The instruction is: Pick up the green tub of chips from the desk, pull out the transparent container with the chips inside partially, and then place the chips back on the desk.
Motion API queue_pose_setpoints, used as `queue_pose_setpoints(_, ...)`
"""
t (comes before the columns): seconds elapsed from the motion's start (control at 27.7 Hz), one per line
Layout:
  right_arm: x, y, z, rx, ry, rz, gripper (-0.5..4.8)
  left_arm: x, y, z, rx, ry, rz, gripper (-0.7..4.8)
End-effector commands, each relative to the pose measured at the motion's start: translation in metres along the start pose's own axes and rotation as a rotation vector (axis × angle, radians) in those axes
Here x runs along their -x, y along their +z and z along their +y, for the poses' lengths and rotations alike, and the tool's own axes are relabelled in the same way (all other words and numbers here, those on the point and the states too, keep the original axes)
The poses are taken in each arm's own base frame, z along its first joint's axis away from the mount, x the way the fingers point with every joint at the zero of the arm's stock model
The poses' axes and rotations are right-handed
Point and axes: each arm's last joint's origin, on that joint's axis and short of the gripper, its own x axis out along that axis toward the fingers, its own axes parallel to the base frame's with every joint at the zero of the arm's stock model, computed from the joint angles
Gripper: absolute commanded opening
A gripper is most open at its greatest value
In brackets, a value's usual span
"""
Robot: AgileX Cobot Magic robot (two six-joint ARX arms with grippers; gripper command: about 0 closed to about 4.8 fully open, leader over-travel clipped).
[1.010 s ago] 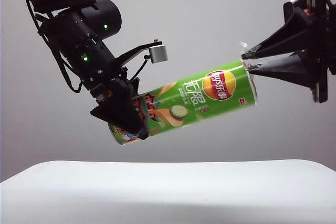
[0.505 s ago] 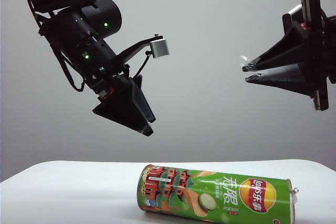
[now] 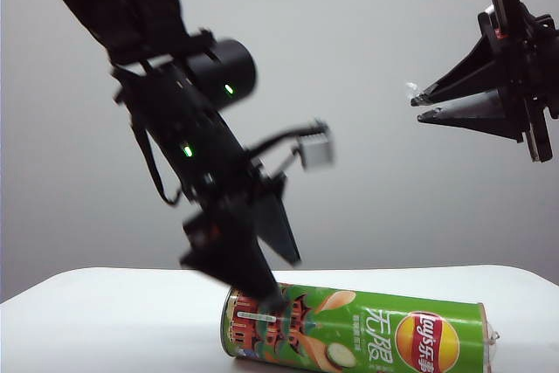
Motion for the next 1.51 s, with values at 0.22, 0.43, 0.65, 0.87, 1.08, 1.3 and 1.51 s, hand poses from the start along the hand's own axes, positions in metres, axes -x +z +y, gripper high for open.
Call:
queue_pose_setpoints(0.22,0.001,-0.001,-0.001,0.015,-0.001,0.006,0.86,-0.065,0.001,-0.014,-0.1,0.025,0.136,4.67)
queue_pose_setpoints(0.43,0.001,-0.005,-0.004,0.026,-0.021,0.032,0.86,-0.07,-0.003,-0.011,-0.06,0.093,0.206,4.66)
queue_pose_setpoints(0.65,0.001,-0.007,-0.005,0.026,-0.033,0.045,0.86,-0.07,-0.004,-0.01,-0.061,0.109,0.222,3.81)
queue_pose_setpoints(0.87,0.001,-0.007,-0.005,0.034,-0.036,0.044,0.86,-0.07,-0.005,-0.009,-0.063,0.111,0.225,2.74)
queue_pose_setpoints(1.08,0.003,-0.006,-0.007,0.035,-0.043,0.036,0.86,-0.06,-0.002,-0.005,-0.071,0.169,0.275,2.74)
queue_pose_setpoints(1.3,0.022,0.001,-0.017,-0.022,-0.065,-0.01,1.03,-0.014,0.006,0.01,-0.031,0.281,0.264,2.74)
queue_pose_setpoints(1.51,0.028,0.002,-0.018,-0.073,0.013,0.016,1.11,0.034,0.022,0.011,-0.003,0.322,0.164,2.74)
